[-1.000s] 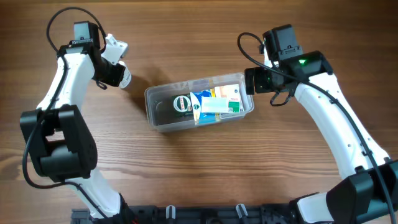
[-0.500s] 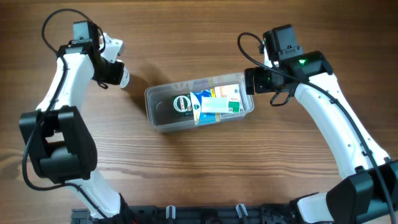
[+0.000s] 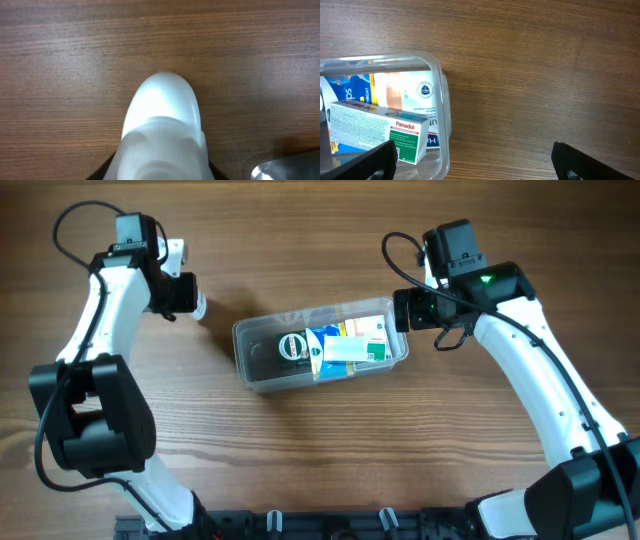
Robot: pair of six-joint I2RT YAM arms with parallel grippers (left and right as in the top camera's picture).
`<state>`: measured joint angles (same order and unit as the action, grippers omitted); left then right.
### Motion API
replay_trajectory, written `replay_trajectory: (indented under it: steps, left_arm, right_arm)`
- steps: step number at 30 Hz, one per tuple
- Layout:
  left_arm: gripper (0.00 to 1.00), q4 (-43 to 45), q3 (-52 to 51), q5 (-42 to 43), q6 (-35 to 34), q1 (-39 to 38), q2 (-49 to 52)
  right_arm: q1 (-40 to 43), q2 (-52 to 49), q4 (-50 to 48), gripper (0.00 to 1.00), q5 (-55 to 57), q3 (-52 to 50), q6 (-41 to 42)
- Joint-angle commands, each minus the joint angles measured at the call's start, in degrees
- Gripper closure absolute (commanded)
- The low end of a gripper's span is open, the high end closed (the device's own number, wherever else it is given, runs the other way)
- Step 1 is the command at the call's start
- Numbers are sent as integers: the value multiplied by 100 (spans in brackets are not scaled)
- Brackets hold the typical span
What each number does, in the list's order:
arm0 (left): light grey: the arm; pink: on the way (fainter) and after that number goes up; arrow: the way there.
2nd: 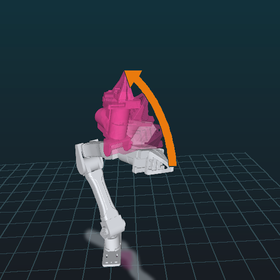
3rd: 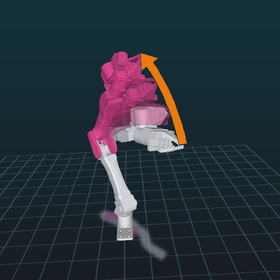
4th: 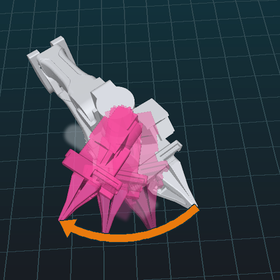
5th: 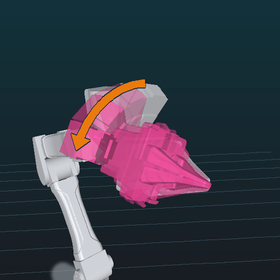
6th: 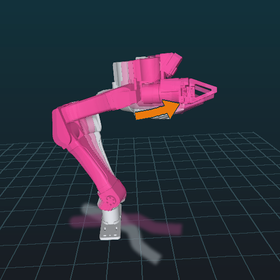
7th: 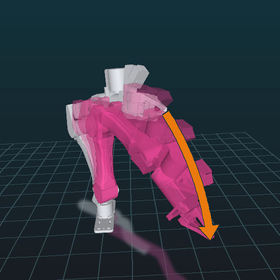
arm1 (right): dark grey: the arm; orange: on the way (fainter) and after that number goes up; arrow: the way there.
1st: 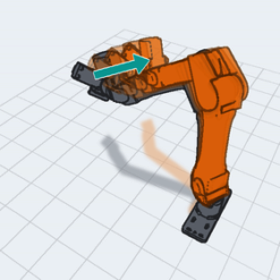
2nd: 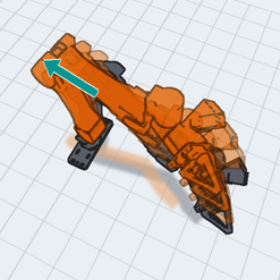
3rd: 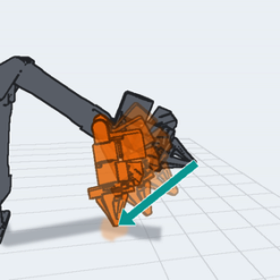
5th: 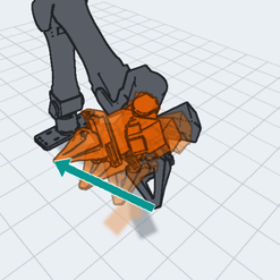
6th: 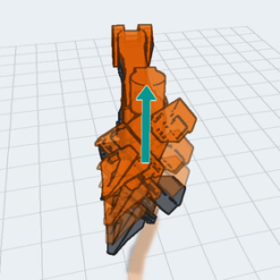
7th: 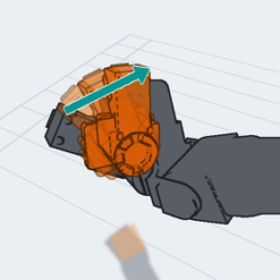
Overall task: Pack container
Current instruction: 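Lower the left gripper and close it on the white bottle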
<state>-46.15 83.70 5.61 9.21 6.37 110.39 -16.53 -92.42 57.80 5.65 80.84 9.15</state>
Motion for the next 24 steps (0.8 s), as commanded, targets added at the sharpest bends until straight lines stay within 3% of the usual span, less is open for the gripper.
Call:
replay_trajectory:
  steps: [1, 4, 6, 9, 14, 20, 24]
  left_arm:
    - [62, 83, -262, -13, -114, -15, -170]
    - [54, 319, -546, -13, -114, -15, -164]
    - [41, 407, -614, -13, -111, -15, -164]
    - [39, 568, -612, -13, -114, -15, -164]
    - [61, 719, -612, -13, -116, -15, -164]
    - [77, 785, -612, -13, -116, -15, -164]
    - [82, 780, -612, -13, -184, -15, -319]
  right_arm:
    - [17, -74, -15, 0, 74, 85, -13]
    - [17, -74, -15, 0, 74, 85, -13]
    - [17, -74, -15, 0, 74, 85, -13]
    - [17, -74, -15, 0, 74, 85, -13]
    - [17, -74, -15, 0, 74, 85, -15]
    - [17, -74, -15, 0, 74, 85, -13]
    - [17, -74, -15, 0, 74, 85, -13]
